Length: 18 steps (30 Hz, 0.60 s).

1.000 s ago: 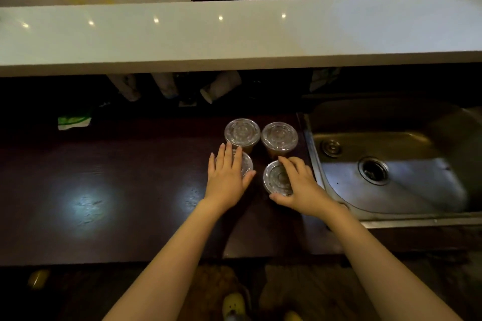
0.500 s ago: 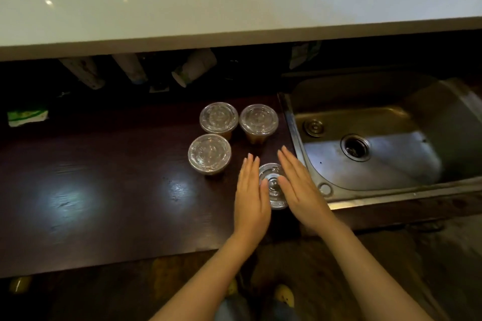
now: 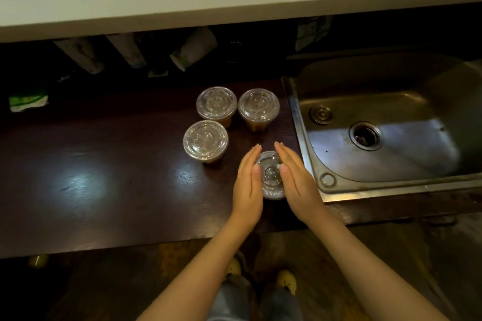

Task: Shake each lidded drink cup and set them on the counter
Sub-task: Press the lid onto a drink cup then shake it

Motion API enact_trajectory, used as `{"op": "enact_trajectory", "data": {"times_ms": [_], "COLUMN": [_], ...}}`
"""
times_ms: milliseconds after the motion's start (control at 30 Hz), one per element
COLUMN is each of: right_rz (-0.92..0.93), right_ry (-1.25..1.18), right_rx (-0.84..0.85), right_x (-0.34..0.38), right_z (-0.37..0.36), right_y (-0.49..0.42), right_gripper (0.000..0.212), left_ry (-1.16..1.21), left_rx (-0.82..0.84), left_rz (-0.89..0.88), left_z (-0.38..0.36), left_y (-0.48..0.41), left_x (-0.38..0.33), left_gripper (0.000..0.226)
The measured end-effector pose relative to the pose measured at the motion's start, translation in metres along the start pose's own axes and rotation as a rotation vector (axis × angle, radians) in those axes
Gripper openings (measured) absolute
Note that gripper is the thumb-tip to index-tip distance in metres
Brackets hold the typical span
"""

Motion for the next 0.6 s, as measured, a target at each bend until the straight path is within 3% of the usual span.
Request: {"op": "enact_trajectory", "data": {"times_ms": [133,333,433,600], "right_rz": [-0.072,-0.096,-0.094,0.028], "right_ry": [0.033,0.133,0.015,0.01], "right_rx": [-0.023,0.015,-0.001,0.054], "right_x": [-0.001,-0.001,-0.002,0.006], "right_z": [0.002,0.0,0.014,0.026], "right_y": [0.014,0.051,0.054,0.008], "right_gripper": [0.052,0.054,0.051,0.044], "left_ry": [0.132,0.019,-0.082,-0.314], "left_rx": [0.093,0.24,0.154,-0.125], "left_rz": [0.157,0.318,0.279,-0.012], "left_z": [-0.001,0.002,0.01,0.005], "left_y": [-0.014,-0.042,-0.045,0.0], "left_x": [0.006,0.013,0.001,-0.033], "left_gripper": [0.039,0.032,0.034,0.043]}}
Point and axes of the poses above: each hand's wrist, its own y-axis away from the middle knuckle, its own z-axis out of the back of the hand, x = y × z, the point moved 8 cm from there along -y, towards the middle knuckle, and after that the axes turned 15 degrees about y, right-handed, at the moved point
